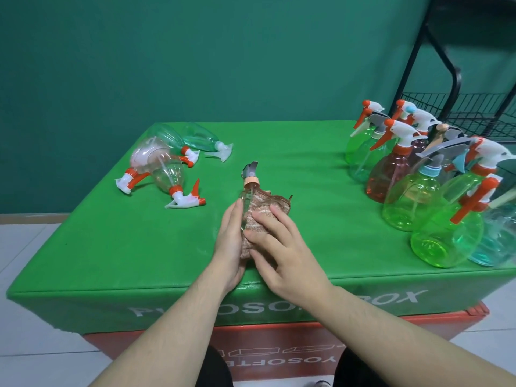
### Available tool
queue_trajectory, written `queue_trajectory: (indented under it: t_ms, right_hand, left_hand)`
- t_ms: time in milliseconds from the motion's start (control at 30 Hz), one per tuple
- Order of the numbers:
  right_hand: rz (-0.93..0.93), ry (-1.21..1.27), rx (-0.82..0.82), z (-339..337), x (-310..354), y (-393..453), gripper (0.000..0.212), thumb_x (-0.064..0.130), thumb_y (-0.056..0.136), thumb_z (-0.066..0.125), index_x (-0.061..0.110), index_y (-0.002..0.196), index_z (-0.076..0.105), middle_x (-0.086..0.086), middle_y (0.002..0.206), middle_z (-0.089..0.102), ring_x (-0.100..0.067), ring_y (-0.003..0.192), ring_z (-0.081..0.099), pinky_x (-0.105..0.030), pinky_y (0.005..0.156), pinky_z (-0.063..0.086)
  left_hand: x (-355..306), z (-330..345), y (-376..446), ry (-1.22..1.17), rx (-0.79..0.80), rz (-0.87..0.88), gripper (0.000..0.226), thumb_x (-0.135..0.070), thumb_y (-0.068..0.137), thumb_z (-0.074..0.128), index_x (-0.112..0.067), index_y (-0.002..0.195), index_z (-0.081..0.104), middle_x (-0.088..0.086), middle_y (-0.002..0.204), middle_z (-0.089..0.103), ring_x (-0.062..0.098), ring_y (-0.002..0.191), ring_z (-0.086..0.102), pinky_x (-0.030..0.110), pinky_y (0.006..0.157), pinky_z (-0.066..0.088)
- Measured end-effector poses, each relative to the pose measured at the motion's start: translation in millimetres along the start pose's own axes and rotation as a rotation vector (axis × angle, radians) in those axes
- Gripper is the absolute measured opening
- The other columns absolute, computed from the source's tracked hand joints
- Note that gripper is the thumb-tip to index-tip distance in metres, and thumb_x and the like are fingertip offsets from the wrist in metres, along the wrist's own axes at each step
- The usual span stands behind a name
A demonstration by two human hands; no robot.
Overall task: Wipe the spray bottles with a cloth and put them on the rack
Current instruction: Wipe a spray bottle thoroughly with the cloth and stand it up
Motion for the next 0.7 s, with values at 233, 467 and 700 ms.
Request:
queue_trajectory:
  t_ms: [233, 467, 700]
  right_hand:
    - [0.031, -0.089, -0.074, -9.6, 2.3, 13.9, 0.022, 0.027, 0.098, 0.059, 0.015, 0.11, 0.072, -0.005, 0.128, 0.061, -0.032, 0.126, 0.043, -0.036, 0.116, 0.032]
    - [0.206, -0.121, 0.085, -5.6, -7.0, 48.2, 0.053, 0.031, 0.094, 0.045, 0.003, 0.137, 0.056, -0.011, 0.147, 0.05, -0.028, 0.142, 0.036, -0.037, 0.124, 0.021]
    - [0.464, 0.067, 0.207, 1.4, -17.9, 72.8, 0.062, 0.029, 0.101, 0.048, 0.017, 0.159, 0.031, 0.0, 0.17, 0.014, -0.019, 0.154, 0.016, -0.029, 0.124, 0.011]
  left_hand:
    - [-1.7, 2.6, 0.4, 0.023, 0.061, -0.031, 0.048, -0.048, 0.103, 0.052, -0.015, 0.138, 0.058, 0.017, 0.128, 0.07, 0.031, 0.118, 0.069, 0.045, 0.101, 0.054]
    - [-1.1, 5.6, 0.3, 0.054, 0.113, -0.025, 0.037, -0.047, 0.104, 0.048, -0.035, 0.138, 0.059, -0.001, 0.125, 0.073, 0.016, 0.106, 0.073, 0.038, 0.075, 0.058]
    - [-1.0, 1.3, 0.6, -0.006, 0.078, -0.058, 0.038, -0.043, 0.105, 0.044, -0.031, 0.138, 0.058, 0.003, 0.122, 0.075, 0.021, 0.094, 0.075, 0.05, 0.074, 0.061]
Point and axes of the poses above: each hand's wrist, its own y-axis towards the middle knuckle, its own z-axis out of the palm, x = y × z, the point moved 6 cm from there along y, towards the middle knuckle
